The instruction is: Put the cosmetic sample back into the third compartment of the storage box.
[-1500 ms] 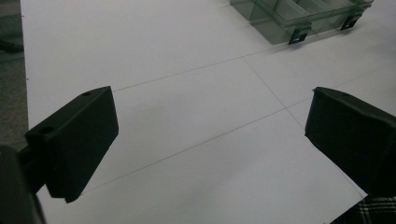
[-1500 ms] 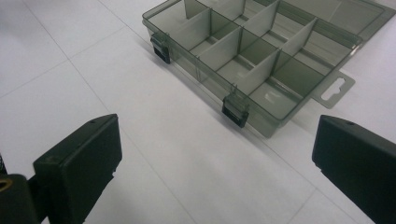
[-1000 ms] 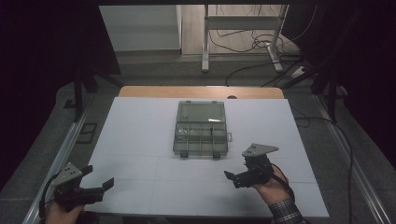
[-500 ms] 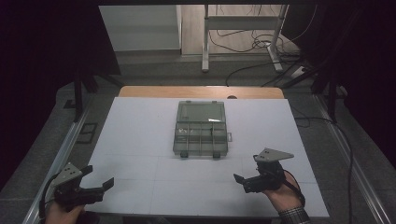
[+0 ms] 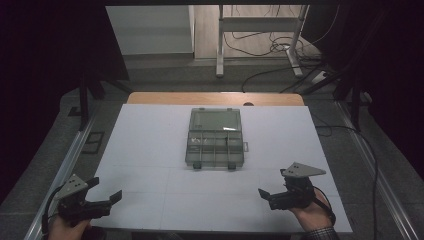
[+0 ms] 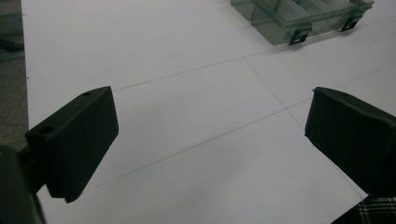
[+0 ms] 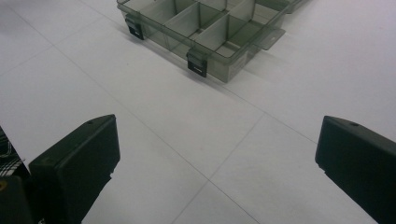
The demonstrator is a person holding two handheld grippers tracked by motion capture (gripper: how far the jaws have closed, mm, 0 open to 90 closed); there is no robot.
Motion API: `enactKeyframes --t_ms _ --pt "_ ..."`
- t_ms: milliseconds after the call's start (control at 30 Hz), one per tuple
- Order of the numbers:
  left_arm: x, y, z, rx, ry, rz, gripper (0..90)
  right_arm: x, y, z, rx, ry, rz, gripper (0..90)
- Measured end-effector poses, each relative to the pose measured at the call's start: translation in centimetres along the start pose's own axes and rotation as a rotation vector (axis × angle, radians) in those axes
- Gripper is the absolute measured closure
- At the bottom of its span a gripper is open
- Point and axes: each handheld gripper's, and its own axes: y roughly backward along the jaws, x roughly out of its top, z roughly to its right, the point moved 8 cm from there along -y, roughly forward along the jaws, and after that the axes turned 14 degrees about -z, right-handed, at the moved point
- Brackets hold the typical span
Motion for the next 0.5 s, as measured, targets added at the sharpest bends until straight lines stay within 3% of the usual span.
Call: enactKeyframes --t_ms 500 --pt "0.0 0.0 0.0 0.001 0.003 0.000 3.2 -1.6 1.4 0.9 -0.031 -0.040 0.015 0.0"
